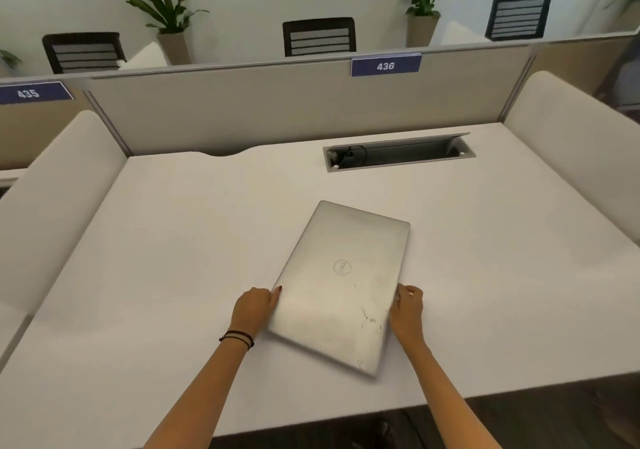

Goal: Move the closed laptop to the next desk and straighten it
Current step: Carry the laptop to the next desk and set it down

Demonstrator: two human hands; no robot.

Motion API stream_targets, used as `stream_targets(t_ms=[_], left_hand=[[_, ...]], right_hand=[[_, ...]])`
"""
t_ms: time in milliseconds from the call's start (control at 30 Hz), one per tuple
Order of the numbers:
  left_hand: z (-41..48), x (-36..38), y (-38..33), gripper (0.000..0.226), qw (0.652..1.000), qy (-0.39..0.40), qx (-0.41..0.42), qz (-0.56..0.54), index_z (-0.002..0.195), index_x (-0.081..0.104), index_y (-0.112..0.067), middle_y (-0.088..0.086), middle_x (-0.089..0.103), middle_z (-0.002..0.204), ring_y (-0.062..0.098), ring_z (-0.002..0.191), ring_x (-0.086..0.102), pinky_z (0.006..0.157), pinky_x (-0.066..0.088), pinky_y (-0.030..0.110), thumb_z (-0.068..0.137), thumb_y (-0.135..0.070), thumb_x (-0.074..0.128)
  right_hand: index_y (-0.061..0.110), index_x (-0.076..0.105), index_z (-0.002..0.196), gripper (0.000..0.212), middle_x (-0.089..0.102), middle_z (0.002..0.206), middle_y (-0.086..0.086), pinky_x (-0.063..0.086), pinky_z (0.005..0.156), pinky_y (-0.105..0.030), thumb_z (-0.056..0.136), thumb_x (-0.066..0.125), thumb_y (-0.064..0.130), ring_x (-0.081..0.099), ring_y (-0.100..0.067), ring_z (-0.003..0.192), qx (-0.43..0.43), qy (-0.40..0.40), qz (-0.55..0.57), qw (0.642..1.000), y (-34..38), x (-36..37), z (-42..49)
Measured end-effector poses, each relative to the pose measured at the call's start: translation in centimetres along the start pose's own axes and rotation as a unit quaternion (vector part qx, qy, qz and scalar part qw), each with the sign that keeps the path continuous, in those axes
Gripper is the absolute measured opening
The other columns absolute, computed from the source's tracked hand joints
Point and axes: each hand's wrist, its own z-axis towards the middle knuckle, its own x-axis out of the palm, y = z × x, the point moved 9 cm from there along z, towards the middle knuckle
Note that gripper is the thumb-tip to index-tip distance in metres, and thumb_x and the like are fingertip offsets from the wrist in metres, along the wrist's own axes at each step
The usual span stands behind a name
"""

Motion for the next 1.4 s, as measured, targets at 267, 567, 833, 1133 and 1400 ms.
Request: stream_targets(t_ms=[267, 567, 833, 1133, 1400], left_hand=[[2.1, -1.4, -1.4, 0.037, 0.995, -0.010, 0.012, -0.098, 0.067, 0.049, -0.013, 0.000, 0.044, 0.069, 0.025, 0.068, 0.050, 0.055, 0.035, 0.029, 0.098, -0.033, 0.040], [3.5, 0.5, -1.6, 0.056, 0.943, 0.069, -0.093, -0.312, 0.051, 0.023, -0.018, -0.002, 0.025, 0.050, 0.015, 0.046, 0.025, 0.049, 0.017, 0.026, 0.087, -0.042, 0.060], [3.5, 2.0, -0.9, 0.052, 0.958, 0.072, -0.116, -0.252, 0.085, 0.053, -0.003, 0.015, 0.059, 0.093, 0.031, 0.092, 0.058, 0.072, 0.041, 0.032, 0.080, -0.053, 0.063], [4.0, 2.1, -0.9, 0.050, 0.960, 0.060, -0.136, -0.239, 0.077, 0.042, -0.009, 0.007, 0.052, 0.087, 0.025, 0.081, 0.050, 0.067, 0.036, 0.029, 0.081, -0.056, 0.059], [2.2, 1.7, -1.2, 0.050, 0.949, 0.033, -0.155, -0.272, 0.064, 0.032, -0.014, -0.002, 0.038, 0.063, 0.018, 0.063, 0.039, 0.051, 0.027, 0.023, 0.081, -0.048, 0.065]], right_hand=[[0.007, 0.045, 0.064, 0.024, 0.043, 0.076, -0.010, 0.028, 0.058, -0.025, 0.084, 0.038, -0.003, 0.035, -0.018, 0.064, 0.050, 0.048, 0.064, 0.996, -1.3, 0.9, -1.0], [0.007, 0.068, 0.094, 0.025, 0.067, 0.089, -0.025, 0.051, 0.079, -0.037, 0.082, 0.046, 0.005, 0.060, -0.035, 0.079, 0.086, 0.100, 0.150, 0.980, -1.6, 0.6, -2.5], [-0.006, 0.065, 0.088, 0.024, 0.065, 0.091, -0.034, 0.048, 0.090, -0.058, 0.081, 0.044, 0.004, 0.057, -0.041, 0.072, 0.088, 0.065, 0.150, 0.983, -1.8, -0.1, -2.0], [-0.012, 0.054, 0.079, 0.031, 0.055, 0.067, -0.023, 0.053, 0.082, -0.042, 0.059, 0.048, 0.011, 0.044, -0.020, 0.069, 0.163, 0.059, 0.199, 0.965, -4.5, 0.9, 2.4], [-0.021, 0.059, 0.080, 0.016, 0.055, 0.069, -0.035, 0.046, 0.071, -0.035, 0.068, 0.057, -0.010, 0.047, -0.024, 0.070, 0.177, 0.084, 0.180, 0.964, -3.9, 0.6, 5.4]])
